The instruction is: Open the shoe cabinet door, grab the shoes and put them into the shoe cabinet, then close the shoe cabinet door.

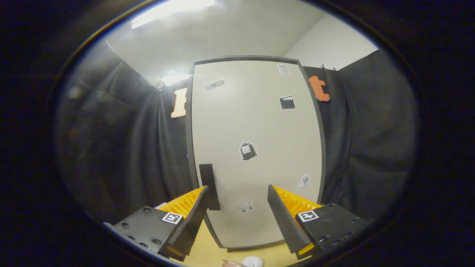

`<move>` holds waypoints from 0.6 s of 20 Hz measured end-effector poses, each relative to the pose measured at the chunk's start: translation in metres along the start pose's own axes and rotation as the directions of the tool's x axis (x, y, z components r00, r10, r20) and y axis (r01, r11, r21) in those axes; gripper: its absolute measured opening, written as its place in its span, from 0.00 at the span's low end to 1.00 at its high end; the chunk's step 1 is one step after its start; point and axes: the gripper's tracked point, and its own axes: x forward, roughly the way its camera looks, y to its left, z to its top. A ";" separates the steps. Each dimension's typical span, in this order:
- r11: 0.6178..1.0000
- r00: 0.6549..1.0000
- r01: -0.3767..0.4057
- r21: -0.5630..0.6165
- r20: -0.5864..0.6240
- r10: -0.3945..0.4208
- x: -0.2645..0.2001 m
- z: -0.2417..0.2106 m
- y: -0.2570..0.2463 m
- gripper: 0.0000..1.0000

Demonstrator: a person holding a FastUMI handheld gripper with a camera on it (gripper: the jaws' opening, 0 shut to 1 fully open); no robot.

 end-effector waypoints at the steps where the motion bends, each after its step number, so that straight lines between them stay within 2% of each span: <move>1: 1.000 1.000 0.000 -0.008 -0.011 0.000 0.003 -0.003 0.001 0.97; 12: 0.999 0.999 -0.019 -0.035 -0.038 0.018 0.029 -0.013 0.023 0.96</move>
